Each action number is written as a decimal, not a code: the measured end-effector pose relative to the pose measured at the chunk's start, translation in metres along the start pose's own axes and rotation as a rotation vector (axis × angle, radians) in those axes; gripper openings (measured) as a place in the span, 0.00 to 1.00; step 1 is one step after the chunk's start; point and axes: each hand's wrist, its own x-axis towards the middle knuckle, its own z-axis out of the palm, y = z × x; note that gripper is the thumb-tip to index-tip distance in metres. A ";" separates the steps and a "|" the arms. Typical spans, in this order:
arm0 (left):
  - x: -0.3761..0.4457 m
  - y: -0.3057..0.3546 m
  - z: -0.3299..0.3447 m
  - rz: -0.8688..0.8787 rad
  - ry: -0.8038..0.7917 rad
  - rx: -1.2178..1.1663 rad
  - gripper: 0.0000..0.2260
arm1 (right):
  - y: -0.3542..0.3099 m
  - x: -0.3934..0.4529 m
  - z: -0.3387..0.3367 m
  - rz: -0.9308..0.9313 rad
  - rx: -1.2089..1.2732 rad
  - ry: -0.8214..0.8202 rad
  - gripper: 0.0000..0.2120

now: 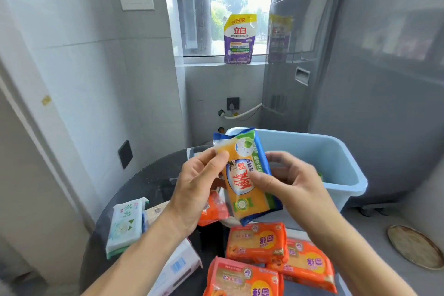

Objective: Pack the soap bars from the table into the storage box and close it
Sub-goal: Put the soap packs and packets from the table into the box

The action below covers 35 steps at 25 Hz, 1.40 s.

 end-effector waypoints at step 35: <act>0.056 -0.025 0.046 0.075 -0.375 1.479 0.26 | 0.060 0.118 -0.120 -0.003 -1.467 -0.273 0.17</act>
